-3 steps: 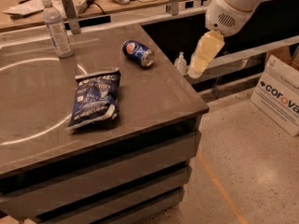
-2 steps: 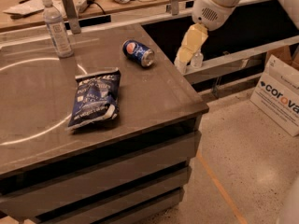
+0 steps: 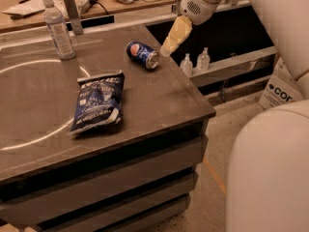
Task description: Place blue plastic bottle upright
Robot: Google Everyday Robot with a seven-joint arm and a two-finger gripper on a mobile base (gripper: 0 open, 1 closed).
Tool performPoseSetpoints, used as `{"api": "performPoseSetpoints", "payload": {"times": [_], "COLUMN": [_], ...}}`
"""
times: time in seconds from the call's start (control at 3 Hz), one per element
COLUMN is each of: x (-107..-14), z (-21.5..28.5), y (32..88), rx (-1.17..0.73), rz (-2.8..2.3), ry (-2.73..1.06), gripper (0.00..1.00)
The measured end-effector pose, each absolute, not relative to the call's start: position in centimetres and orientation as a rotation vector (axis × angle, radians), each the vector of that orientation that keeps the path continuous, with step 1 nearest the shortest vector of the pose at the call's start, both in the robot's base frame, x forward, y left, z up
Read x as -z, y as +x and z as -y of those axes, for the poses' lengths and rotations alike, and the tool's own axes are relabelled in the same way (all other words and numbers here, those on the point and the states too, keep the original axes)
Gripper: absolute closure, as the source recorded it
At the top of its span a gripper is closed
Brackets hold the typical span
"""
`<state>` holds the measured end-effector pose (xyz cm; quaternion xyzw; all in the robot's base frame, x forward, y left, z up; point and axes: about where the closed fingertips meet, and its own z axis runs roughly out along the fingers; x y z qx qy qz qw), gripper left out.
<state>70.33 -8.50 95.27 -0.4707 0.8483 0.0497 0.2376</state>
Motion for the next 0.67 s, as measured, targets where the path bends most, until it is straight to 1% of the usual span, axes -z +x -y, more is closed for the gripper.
{"api": "performPoseSetpoints", "payload": {"times": [0.33, 0.67], "x": [-94.22, -94.22], "z": [5.75, 5.75], "y": [72.83, 72.83], "rx": [-0.219, -0.219], "rz": [-2.334, -2.334], "ry": [-1.225, -1.225], "gripper": [0.00, 0.00]}}
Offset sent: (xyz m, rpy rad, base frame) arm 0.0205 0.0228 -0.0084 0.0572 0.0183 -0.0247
